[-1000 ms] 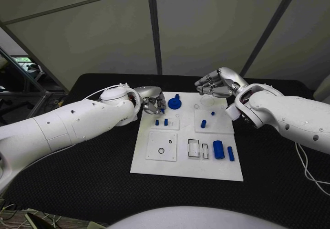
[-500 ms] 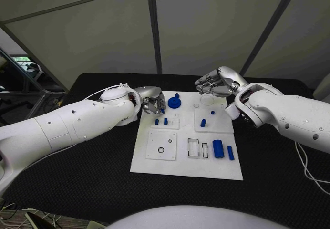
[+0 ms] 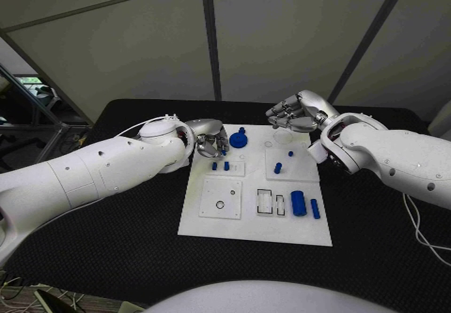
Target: Assemble the parts on the task board
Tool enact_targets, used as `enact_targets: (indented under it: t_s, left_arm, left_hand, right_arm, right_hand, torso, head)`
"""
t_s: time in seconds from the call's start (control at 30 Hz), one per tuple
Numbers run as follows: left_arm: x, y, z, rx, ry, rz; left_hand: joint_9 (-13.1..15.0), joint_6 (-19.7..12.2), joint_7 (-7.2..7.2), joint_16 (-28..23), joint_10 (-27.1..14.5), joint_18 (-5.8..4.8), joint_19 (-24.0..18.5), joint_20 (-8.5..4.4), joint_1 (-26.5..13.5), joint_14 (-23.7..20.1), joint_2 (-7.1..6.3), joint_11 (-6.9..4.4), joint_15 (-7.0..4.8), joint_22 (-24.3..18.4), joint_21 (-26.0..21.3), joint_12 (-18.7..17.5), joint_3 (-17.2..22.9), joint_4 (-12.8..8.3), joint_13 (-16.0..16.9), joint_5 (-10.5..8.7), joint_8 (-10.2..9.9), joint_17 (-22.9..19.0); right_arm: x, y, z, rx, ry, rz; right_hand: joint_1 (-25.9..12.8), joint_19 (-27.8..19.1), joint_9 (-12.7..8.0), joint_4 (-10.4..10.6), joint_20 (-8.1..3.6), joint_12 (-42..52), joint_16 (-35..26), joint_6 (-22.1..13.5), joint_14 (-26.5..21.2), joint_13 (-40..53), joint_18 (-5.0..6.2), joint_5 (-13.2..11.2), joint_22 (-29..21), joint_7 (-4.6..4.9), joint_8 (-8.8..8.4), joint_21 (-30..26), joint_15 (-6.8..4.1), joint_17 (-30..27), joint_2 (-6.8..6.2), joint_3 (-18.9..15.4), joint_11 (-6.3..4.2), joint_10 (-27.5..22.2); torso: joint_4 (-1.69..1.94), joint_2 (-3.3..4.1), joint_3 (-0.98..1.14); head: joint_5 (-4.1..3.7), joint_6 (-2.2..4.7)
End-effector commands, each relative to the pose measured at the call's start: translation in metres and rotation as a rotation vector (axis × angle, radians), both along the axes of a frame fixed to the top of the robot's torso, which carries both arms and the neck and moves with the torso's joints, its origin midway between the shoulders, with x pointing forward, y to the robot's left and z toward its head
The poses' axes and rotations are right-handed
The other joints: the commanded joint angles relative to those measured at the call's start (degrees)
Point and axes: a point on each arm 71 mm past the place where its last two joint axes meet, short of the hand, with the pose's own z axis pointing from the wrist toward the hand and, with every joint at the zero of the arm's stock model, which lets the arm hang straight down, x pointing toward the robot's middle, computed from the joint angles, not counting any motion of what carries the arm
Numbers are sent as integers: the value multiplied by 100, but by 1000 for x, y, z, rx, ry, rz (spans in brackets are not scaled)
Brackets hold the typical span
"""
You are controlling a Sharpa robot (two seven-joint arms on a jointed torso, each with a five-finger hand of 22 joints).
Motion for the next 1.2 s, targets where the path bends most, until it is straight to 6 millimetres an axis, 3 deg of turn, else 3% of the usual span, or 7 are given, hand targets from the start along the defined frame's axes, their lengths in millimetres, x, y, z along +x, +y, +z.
enact_targets:
  t_s: [0.03,1.2]
  left_arm:
    - [-1,-1,-1,5,15,-10]
    - [4,-1,-6,29,41,7]
  left_hand:
    - [5,41,13,-1,32,-143,-44,8,-39,7,31,11,20,236,-5,-32,-5,1,9,-17,-32,-6]
    - [2,73,2,25,104,-149,-11,1,-57,27,32,-7,6,243,42,-52,-38,-11,57,-25,-63,30]
  right_arm:
    - [0,1,1,2,-4,9]
    - [-1,2,2,3,-3,13]
  right_hand:
    - [9,12,8,-5,20,14,-7,-10,-40,-6,72,19,-2,31,-20,-26,-18,-7,19,39,8,-37]
    - [9,12,8,-5,20,14,-7,-10,-40,-6,72,19,-2,31,-20,-26,-18,-7,19,39,8,-37]
  torso:
    - [-1,3,2]
    - [2,-1,0]
  head:
    - [-2,2]
    - [-29,-54]
